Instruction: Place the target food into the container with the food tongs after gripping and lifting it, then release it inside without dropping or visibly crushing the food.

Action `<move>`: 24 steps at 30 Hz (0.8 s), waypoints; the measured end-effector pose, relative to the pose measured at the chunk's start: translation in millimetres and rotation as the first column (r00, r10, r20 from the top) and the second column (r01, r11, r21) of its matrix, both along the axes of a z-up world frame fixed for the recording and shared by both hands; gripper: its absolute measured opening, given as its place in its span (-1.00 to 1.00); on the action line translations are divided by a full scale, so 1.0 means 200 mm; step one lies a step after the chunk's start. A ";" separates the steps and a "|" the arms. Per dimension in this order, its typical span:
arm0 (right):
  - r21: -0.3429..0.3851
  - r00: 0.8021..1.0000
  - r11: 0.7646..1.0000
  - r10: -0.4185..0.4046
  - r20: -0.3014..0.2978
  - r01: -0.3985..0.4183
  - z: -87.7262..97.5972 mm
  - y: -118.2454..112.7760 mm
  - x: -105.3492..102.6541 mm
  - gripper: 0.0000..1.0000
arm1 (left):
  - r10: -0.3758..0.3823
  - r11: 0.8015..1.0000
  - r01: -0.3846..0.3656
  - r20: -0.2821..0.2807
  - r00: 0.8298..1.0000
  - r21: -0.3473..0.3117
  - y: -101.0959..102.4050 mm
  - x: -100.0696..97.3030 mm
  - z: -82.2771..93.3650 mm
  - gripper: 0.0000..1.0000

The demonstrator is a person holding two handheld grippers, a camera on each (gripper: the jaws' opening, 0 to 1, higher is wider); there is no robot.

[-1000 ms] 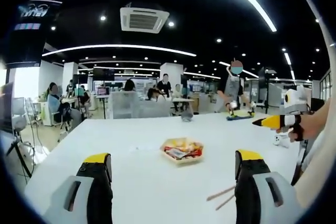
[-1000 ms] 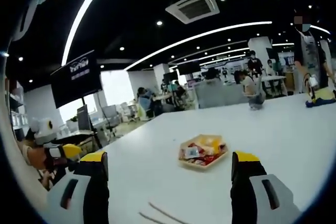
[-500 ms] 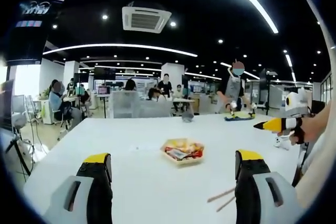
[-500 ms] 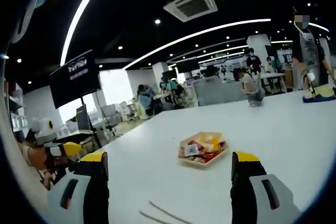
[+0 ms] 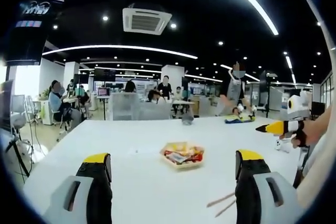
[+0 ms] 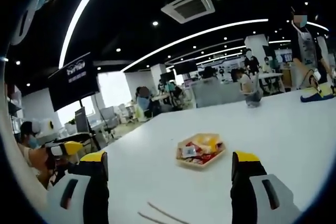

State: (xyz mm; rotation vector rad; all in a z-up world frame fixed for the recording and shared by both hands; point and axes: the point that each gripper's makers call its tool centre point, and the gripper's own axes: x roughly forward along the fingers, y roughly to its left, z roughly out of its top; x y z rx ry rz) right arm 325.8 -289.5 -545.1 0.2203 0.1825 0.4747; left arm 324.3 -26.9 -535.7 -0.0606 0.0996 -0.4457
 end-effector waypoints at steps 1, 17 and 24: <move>-0.001 1.000 1.000 -0.006 0.003 0.006 0.00 -0.01 0.00 1.00 | -0.002 1.000 0.002 0.005 1.000 0.000 0.00 0.00 0.01 0.99; -0.051 0.989 0.995 -0.082 0.119 0.089 0.11 -0.09 0.00 1.00 | 0.001 1.000 -0.001 0.062 0.998 -0.002 -0.01 0.06 0.07 0.99; -0.040 0.988 0.993 -0.102 0.113 0.107 0.11 -0.13 -0.02 1.00 | -0.015 1.000 0.015 0.057 0.998 0.005 -0.04 0.06 0.06 0.99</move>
